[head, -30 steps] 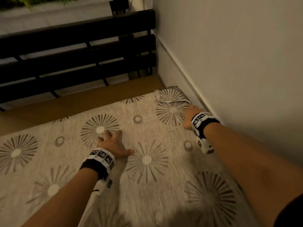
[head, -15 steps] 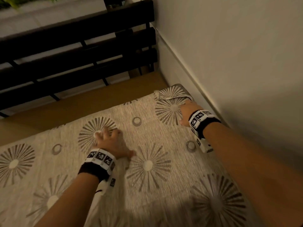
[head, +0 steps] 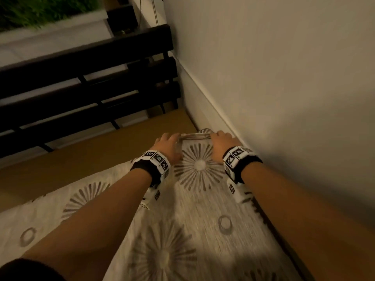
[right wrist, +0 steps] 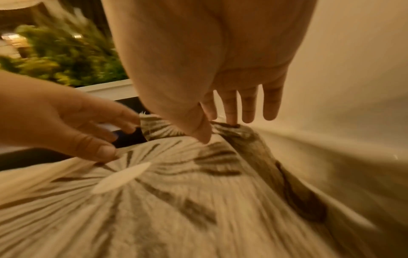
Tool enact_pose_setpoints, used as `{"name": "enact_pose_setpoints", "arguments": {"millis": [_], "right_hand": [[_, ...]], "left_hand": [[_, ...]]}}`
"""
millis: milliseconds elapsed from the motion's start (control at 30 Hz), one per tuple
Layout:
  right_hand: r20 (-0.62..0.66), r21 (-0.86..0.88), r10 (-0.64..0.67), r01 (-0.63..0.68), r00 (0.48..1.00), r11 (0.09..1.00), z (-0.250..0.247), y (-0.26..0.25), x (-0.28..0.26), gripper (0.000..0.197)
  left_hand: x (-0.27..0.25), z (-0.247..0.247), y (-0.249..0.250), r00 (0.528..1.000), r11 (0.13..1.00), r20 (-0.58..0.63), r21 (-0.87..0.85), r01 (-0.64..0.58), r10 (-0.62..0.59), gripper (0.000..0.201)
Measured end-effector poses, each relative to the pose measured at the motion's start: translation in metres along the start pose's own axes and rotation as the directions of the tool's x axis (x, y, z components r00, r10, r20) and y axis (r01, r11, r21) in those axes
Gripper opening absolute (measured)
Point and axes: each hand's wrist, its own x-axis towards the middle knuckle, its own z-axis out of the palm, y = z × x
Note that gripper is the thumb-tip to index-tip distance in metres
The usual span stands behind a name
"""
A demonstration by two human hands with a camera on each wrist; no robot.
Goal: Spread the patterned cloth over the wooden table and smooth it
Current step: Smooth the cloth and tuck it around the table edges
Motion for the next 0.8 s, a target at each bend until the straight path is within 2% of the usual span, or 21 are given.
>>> {"name": "enact_pose_setpoints", "arguments": {"millis": [100, 200, 233, 300, 367, 433, 500, 533, 567, 633, 700, 733, 800], "right_hand": [[0.112, 0.221, 0.077, -0.100, 0.991, 0.970, 0.010, 0.020, 0.017, 0.067], [0.128, 0.524, 0.088, -0.143, 0.988, 0.840, 0.019, 0.023, 0.019, 0.076], [0.145, 0.570, 0.088, -0.156, 0.986, 0.807, 0.021, 0.022, 0.019, 0.073], [0.180, 0.579, 0.087, -0.177, 0.980, 0.796, 0.023, 0.022, 0.021, 0.058], [0.120, 0.579, 0.130, -0.176, 0.984, 0.796, 0.023, 0.023, 0.024, 0.041], [-0.004, 0.579, 0.180, -0.144, 0.984, 0.802, 0.022, 0.029, 0.025, 0.030], [-0.091, 0.563, 0.106, -0.037, 0.990, 0.826, 0.015, 0.029, 0.023, 0.025], [-0.126, 0.559, 0.034, 0.042, 0.991, 0.828, 0.011, 0.028, 0.021, 0.023], [-0.152, 0.563, -0.033, 0.114, 0.988, 0.818, 0.005, 0.025, 0.018, 0.021], [-0.193, 0.595, -0.089, 0.189, 0.977, 0.781, -0.006, 0.021, 0.011, 0.016], [-0.197, 0.594, -0.061, 0.169, 0.979, 0.786, -0.014, 0.024, 0.006, 0.014], [-0.174, 0.564, -0.049, 0.140, 0.984, 0.814, -0.018, 0.027, 0.003, 0.017], [-0.060, 0.370, -0.064, 0.081, 0.996, 0.926, -0.020, 0.034, -0.004, 0.024]], "left_hand": [[0.014, 0.000, 0.000, 0.990, 0.997, 0.119, 0.035, 0.075, -0.078, 0.072], [0.018, 0.009, 0.000, 0.987, 0.995, 0.132, 0.047, 0.083, -0.088, 0.070], [0.018, 0.011, -0.001, 0.988, 0.996, 0.127, 0.033, 0.082, -0.086, 0.069], [0.020, 0.013, -0.002, 0.987, 0.996, 0.137, -0.012, 0.085, -0.082, 0.070], [0.018, 0.011, 0.005, 0.986, 0.994, 0.135, -0.045, 0.103, -0.096, 0.079], [0.016, 0.007, 0.019, 0.995, 0.998, 0.090, 0.036, 0.046, -0.049, 0.094], [0.016, -0.002, 0.036, 0.995, 0.972, 0.008, 0.212, -0.101, 0.101, 0.104], [0.018, -0.009, 0.044, 0.979, 0.943, -0.043, 0.279, -0.181, 0.200, 0.102], [0.023, -0.015, 0.051, 0.953, 0.914, -0.077, 0.316, -0.256, 0.294, 0.095], [0.032, -0.028, 0.062, 0.909, 0.854, -0.053, 0.369, -0.366, 0.412, 0.066], [0.039, -0.042, 0.067, 0.913, 0.828, 0.010, 0.417, -0.375, 0.408, 0.035], [0.039, -0.049, 0.068, 0.921, 0.833, 0.031, 0.417, -0.364, 0.387, 0.029], [0.039, -0.063, 0.064, 0.946, 0.863, 0.033, 0.401, -0.308, 0.322, 0.027]]}}
